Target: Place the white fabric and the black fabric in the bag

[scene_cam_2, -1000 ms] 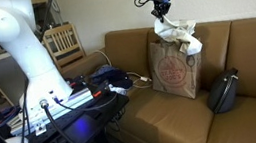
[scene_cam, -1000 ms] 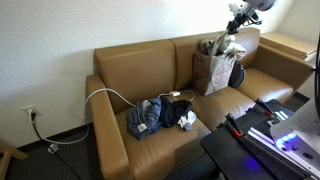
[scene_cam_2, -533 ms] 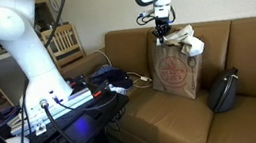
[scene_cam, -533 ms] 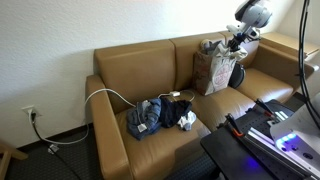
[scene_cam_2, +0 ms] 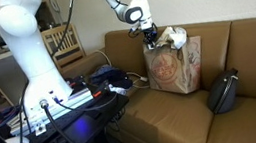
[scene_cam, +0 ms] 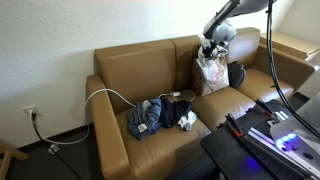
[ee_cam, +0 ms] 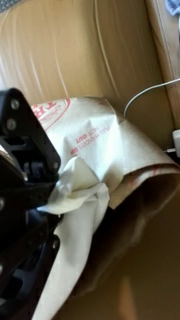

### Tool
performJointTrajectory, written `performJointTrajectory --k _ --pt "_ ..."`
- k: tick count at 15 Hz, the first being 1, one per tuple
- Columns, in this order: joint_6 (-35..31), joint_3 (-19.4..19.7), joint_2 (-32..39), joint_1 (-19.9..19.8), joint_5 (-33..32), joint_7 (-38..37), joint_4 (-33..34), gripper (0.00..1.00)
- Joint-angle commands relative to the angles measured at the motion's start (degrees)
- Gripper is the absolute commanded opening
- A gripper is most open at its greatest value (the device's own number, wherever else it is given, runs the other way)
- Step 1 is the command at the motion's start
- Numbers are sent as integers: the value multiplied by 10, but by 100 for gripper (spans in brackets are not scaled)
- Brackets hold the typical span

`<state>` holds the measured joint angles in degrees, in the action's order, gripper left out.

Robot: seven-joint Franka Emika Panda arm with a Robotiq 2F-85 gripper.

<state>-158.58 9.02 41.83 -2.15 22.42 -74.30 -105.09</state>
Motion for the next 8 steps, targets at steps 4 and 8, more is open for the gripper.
performJointTrajectory --k 4,8 --pt "6 152 -13 180 -173 -183 24 1" --pt "11 215 35 233 -258 -310 85 1"
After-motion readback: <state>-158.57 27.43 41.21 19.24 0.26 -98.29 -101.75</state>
